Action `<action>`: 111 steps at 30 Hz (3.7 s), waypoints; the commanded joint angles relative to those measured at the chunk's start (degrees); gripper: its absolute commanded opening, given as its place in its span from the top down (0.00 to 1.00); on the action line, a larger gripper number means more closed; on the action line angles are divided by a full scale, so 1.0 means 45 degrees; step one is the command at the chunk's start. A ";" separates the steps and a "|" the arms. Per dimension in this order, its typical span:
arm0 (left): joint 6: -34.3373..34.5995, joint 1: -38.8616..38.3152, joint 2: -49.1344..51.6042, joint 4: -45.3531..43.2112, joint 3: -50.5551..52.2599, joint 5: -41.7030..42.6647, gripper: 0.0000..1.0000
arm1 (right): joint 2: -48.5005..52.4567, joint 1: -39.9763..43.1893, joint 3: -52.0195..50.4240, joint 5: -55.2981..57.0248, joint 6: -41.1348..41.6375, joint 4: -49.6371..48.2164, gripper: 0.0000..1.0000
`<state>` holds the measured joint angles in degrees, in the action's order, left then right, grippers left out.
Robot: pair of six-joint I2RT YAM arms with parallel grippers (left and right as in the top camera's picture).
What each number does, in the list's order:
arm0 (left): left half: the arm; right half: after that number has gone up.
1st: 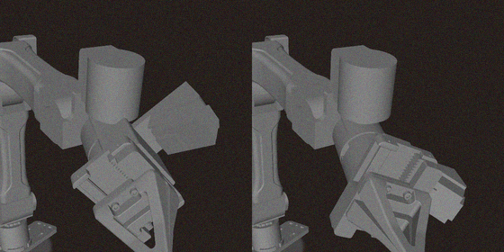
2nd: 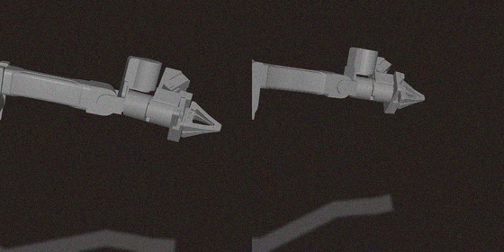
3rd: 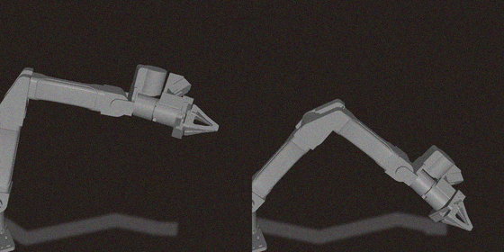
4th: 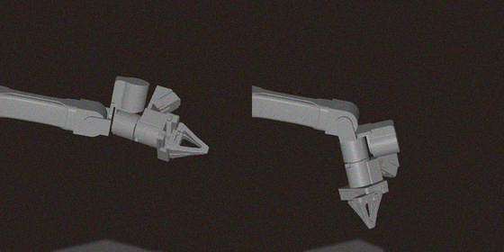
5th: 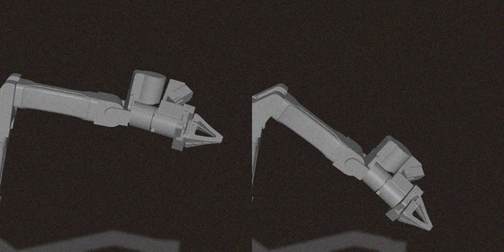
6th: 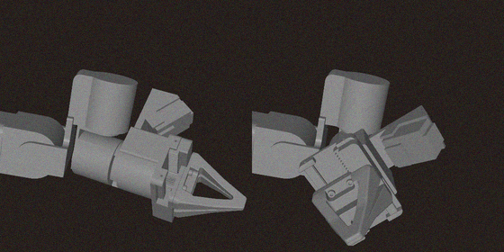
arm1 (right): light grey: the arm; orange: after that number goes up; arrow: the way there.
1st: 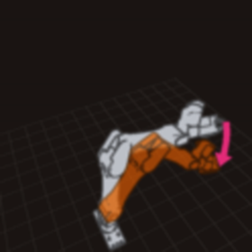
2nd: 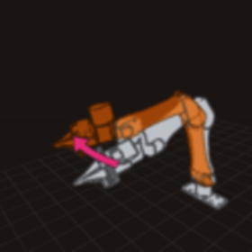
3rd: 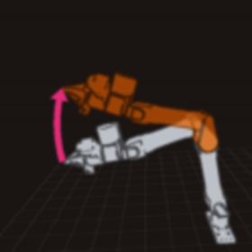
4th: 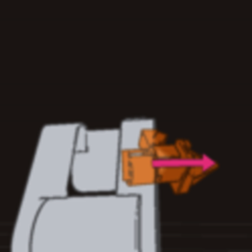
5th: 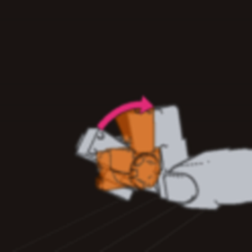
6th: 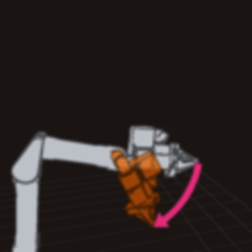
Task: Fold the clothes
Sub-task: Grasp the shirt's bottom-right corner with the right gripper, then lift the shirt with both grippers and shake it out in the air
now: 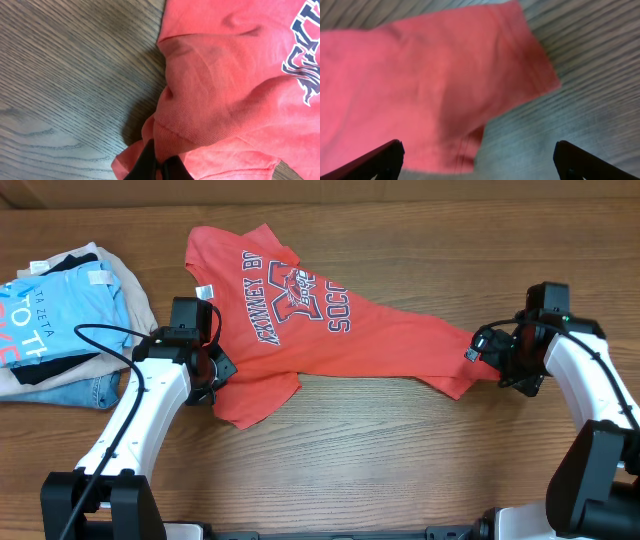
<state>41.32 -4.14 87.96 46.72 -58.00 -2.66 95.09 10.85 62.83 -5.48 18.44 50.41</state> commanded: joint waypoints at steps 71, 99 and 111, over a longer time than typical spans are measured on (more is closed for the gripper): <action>-0.4046 0.0155 -0.0267 0.3900 -0.7757 -0.1797 0.96 | -0.1535 0.0034 0.7232 0.2744 0.0797 0.3390 0.96; -0.4697 0.2336 -0.1928 0.7261 -1.5800 -0.1734 0.96 | -0.1821 0.0034 1.5956 0.2147 -0.0874 0.8111 0.96; -0.4643 0.2331 0.3143 0.4682 -1.5800 0.1054 0.96 | 0.2341 0.0019 1.5951 0.1156 -0.0879 0.6363 0.96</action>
<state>20.82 5.67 96.62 72.07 -128.92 -2.37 102.59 10.83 133.95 0.93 14.90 81.41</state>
